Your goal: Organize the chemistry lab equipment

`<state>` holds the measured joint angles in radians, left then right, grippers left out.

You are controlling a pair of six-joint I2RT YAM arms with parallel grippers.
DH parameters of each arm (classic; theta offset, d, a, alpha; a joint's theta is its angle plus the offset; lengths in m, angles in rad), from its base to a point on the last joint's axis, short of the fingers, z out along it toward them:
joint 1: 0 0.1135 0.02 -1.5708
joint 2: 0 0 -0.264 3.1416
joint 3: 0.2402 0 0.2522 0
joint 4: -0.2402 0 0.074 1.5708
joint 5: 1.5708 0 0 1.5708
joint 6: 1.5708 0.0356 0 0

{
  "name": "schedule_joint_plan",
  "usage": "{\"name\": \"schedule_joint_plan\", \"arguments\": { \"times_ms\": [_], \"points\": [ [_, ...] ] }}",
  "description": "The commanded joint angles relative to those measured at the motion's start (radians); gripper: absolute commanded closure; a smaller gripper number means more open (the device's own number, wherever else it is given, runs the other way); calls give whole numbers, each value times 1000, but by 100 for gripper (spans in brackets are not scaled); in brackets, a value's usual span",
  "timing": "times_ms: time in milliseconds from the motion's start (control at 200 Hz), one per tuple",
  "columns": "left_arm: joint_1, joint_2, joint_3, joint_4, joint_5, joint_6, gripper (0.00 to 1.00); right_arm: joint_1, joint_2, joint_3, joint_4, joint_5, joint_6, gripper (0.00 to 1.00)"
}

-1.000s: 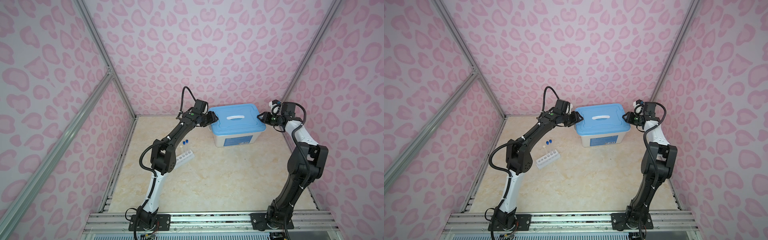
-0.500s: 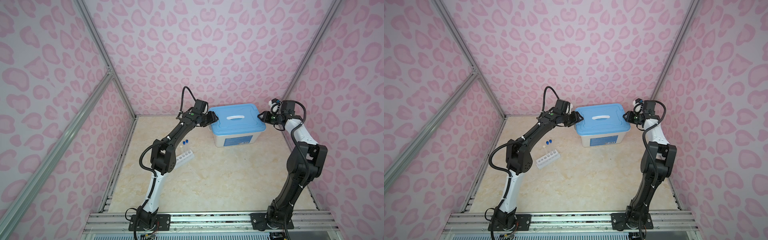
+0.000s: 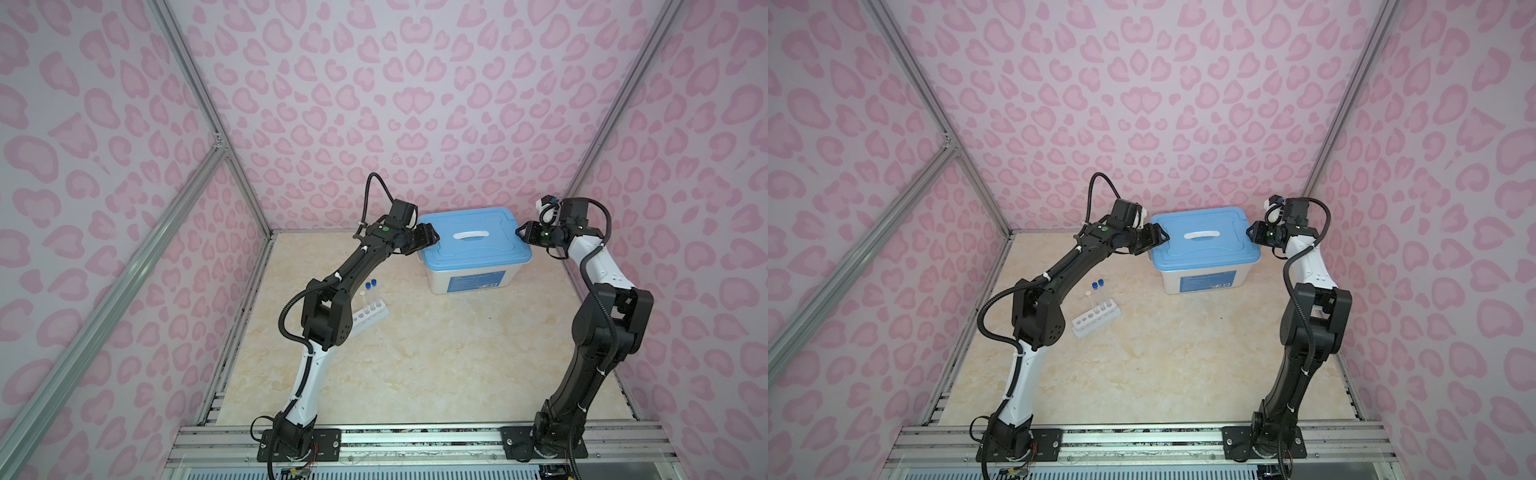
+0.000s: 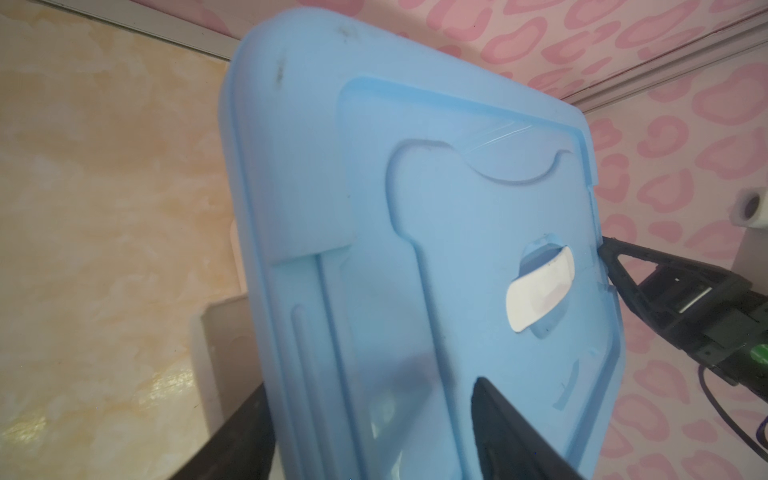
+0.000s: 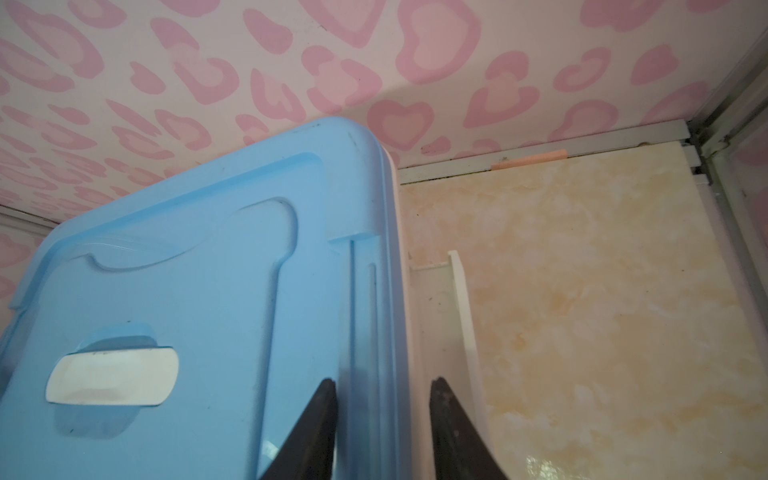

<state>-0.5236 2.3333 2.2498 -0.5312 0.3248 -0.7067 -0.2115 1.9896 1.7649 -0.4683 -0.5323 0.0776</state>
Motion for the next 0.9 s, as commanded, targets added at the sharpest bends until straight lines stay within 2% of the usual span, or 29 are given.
{"name": "schedule_joint_plan", "arguments": {
  "times_ms": [0, 240, 705, 895],
  "points": [
    [0, -70, -3, -40, -56, 38, 25, 0, 13, 1, -46, 36, -17, 63],
    [0, -94, 3, -75, -112, 72, 24, 1, 21, 17, -64, 61, -28, 65],
    [0, -93, 10, -74, -102, 82, 24, 6, 25, 33, -75, 59, -33, 65],
    [0, -111, 22, -81, -112, 113, 23, 0, 24, 22, -46, 4, -8, 65]
  ]
}}
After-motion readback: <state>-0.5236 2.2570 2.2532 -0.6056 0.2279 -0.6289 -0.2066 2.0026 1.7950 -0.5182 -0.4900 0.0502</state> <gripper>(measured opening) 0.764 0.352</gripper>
